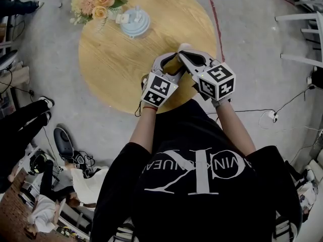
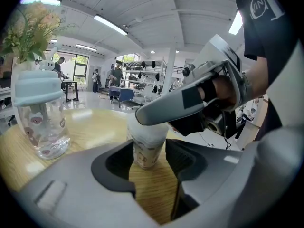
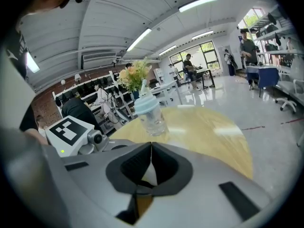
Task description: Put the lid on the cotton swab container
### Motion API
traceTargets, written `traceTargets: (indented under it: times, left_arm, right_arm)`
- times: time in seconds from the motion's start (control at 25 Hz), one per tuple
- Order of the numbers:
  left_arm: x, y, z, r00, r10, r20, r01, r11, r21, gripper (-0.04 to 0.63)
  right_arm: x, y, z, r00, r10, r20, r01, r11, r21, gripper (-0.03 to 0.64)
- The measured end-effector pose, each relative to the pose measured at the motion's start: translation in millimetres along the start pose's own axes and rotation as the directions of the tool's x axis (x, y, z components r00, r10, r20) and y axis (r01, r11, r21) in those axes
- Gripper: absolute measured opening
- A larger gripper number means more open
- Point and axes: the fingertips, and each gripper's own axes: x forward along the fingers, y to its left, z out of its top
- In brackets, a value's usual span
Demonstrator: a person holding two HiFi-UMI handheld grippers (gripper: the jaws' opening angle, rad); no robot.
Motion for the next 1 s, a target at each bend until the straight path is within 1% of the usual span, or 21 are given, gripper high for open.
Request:
traceTargets:
  times: [0.12, 0.36, 0.48, 0.64, 0.76, 0.88, 1.0]
  left_arm:
    - [-4.6, -1.2, 6.8, 1.0, -0.008, 0.011, 0.008, 1.0, -0.002, 0.21]
    - [-16.0, -2.1, 7.0, 1.0, 0.0, 0.026, 0.001, 1.0, -0.03, 0.19]
    - [-23.3, -1.1, 5.0, 0.999, 0.016, 0.03, -0.015, 0.999, -0.039, 0.157]
    - [-37.1, 5.6, 4.6, 0.996, 0.071, 0.056, -0.066, 0.994, -0.086, 0.094]
    - [-50.3, 13.7, 7.1, 0.988, 0.128, 0.085, -0.117, 0.986, -0.121, 0.047]
    - [-65.4, 22.2, 12.7, 0.975, 0.19, 0.113, -0.174, 0.975, -0.141, 0.027]
    - [-82.1, 29.1, 19.1, 0.957, 0.253, 0.138, -0.232, 0.96, -0.157, 0.016]
  right_arm:
    - [-1.0, -0.1, 1.4, 0.999, 0.016, 0.031, -0.017, 0.999, 0.028, 0.015]
    - [-6.9, 0.5, 9.4, 0.996, 0.021, 0.083, -0.022, 1.0, 0.017, 0.016]
    - [-10.7, -2.7, 12.4, 0.995, 0.018, 0.102, -0.02, 1.0, 0.018, 0.016]
    - [-18.7, -5.4, 15.5, 0.992, 0.015, 0.125, -0.017, 1.0, 0.017, 0.015]
    - [-26.2, -5.3, 19.4, 0.99, 0.017, 0.14, -0.017, 1.0, 0.0, 0.015]
    - [-35.3, -5.2, 24.2, 0.987, 0.02, 0.159, -0.018, 1.0, -0.018, 0.016]
    - [-45.6, -3.9, 28.8, 0.984, 0.024, 0.178, -0.018, 0.999, -0.034, 0.016]
